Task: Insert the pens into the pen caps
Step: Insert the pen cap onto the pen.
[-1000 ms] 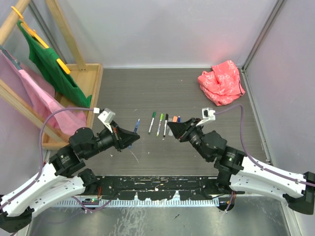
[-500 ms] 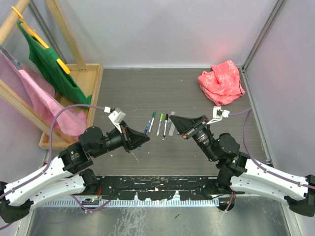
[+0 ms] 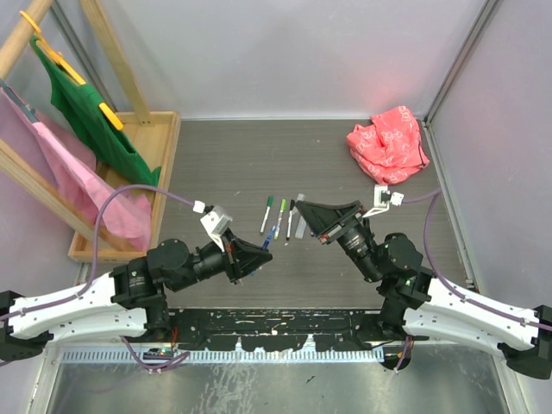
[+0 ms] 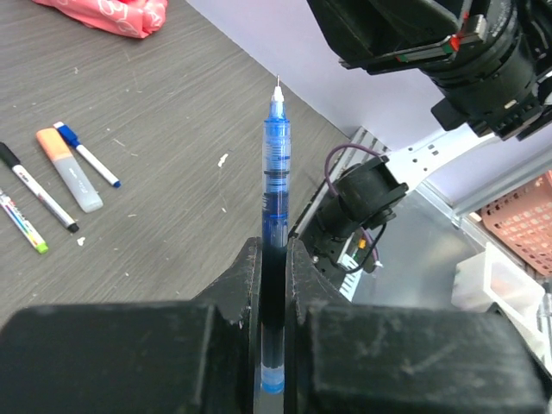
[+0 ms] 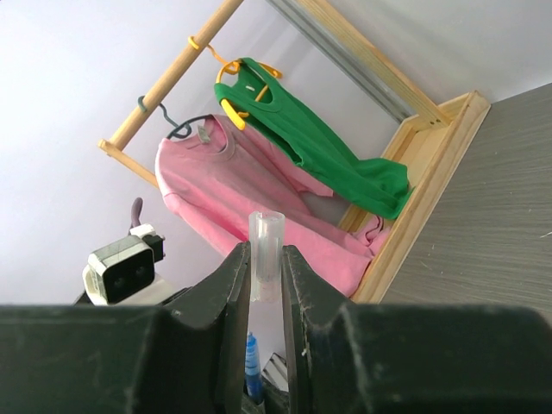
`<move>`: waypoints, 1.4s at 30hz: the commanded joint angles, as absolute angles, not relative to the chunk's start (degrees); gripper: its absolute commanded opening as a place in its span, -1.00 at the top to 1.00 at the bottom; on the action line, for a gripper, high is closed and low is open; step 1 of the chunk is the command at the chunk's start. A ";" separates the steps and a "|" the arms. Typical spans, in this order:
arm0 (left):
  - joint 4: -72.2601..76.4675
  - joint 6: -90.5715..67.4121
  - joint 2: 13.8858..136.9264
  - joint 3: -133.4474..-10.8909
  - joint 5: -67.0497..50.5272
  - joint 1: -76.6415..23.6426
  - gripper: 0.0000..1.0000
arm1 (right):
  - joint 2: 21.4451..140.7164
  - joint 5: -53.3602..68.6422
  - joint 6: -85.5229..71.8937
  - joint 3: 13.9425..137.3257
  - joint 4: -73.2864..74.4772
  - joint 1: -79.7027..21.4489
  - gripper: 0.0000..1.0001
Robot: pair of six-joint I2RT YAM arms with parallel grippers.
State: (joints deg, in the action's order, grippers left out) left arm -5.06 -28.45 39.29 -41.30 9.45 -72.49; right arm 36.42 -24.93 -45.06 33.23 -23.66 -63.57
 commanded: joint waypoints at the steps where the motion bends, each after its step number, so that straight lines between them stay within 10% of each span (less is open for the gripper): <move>1: -0.54 -25.91 39.71 -42.63 12.05 -72.89 1.00 | 37.25 -22.08 -43.70 35.98 -27.48 -63.42 1.00; 42: 1.77 -25.62 39.58 -41.56 13.82 -72.86 1.00 | 43.86 -13.28 -47.61 35.04 -32.08 -63.46 1.00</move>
